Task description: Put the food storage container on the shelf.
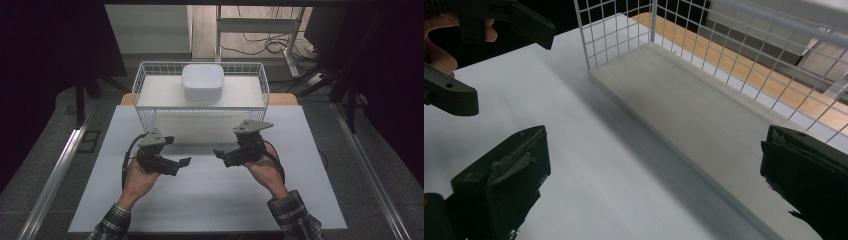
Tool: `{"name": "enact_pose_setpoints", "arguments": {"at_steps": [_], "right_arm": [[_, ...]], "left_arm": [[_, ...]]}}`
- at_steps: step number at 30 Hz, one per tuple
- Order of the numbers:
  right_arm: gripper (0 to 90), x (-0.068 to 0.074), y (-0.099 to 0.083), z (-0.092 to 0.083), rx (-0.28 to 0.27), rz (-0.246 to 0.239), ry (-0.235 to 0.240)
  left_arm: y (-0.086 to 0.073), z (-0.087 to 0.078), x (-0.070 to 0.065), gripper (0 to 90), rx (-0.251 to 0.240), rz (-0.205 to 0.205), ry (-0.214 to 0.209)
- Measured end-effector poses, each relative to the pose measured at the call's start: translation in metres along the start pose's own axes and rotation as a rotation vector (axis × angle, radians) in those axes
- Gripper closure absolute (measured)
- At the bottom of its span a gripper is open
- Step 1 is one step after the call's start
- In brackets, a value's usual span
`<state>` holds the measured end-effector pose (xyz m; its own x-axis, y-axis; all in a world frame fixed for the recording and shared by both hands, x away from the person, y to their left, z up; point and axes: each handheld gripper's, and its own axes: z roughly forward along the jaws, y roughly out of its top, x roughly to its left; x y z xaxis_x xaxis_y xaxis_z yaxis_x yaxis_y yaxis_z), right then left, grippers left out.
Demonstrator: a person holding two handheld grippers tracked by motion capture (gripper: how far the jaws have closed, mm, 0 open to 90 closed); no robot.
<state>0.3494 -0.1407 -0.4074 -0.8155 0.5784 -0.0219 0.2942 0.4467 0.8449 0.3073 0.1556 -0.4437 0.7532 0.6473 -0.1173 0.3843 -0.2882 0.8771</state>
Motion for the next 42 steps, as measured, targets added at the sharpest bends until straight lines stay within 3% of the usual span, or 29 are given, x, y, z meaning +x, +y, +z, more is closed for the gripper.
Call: {"name": "enact_pose_setpoints", "arguments": {"at_steps": [11,26,42], "right_arm": [[0.0,0.001,-0.027,-0.006,0.018,0.004,-0.01],[0.0,0.004,-0.058,-0.019,0.06,0.013,-0.033],[0.0,0.0,-0.094,-0.037,0.085,0.069,-0.075]], "left_arm": [[-0.029,0.001,-0.004,2.8,0.043,-0.007,0.009],[-0.054,-0.018,-0.014,2.7,0.041,-0.032,0.035],[-0.086,-0.038,-0.017,2.7,0.063,-0.048,0.104]]}}
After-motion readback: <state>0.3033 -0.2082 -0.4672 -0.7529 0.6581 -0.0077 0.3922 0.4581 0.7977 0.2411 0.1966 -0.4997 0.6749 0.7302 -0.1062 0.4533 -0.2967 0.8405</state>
